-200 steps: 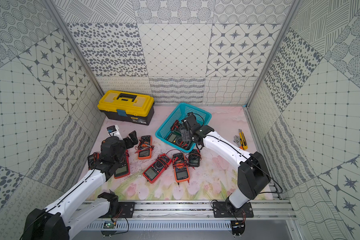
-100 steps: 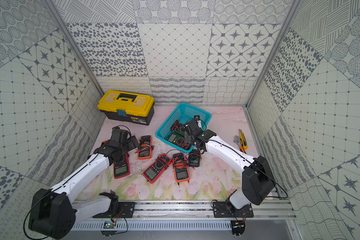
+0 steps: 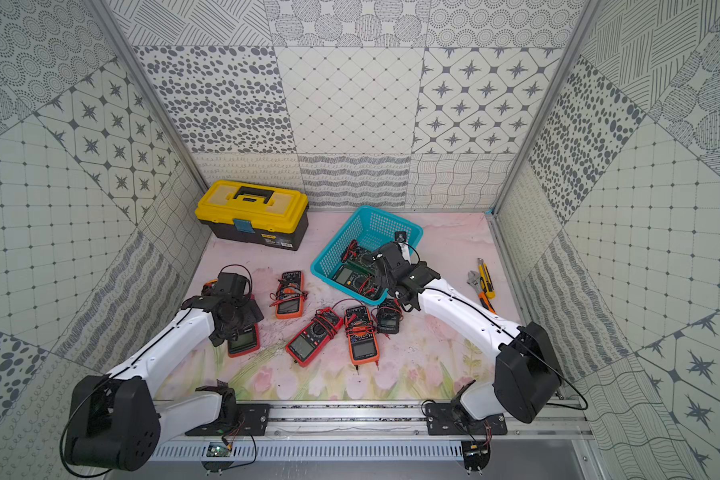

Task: Put the multimeter into the basket
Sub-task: Adjust the multimeter at the center of the board.

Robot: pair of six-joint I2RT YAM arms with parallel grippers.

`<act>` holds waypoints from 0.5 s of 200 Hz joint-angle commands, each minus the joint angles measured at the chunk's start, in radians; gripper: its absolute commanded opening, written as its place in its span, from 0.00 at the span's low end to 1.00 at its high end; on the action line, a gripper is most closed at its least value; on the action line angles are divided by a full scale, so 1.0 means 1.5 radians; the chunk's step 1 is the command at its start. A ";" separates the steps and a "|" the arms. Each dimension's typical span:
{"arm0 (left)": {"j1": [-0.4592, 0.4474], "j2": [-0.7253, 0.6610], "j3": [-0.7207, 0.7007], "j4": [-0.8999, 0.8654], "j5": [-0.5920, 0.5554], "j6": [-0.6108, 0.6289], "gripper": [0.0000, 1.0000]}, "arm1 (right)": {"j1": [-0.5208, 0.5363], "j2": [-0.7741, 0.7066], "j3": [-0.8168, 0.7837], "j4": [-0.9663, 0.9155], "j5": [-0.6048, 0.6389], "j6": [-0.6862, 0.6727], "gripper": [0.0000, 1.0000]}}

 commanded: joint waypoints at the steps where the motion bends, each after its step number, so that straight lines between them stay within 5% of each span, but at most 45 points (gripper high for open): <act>1: 0.031 0.013 -0.007 -0.053 0.039 -0.029 0.99 | 0.004 -0.016 -0.010 0.027 0.015 0.011 0.98; 100: 0.057 0.108 0.023 0.007 0.104 0.003 0.99 | 0.004 -0.028 -0.032 0.075 -0.006 -0.024 0.98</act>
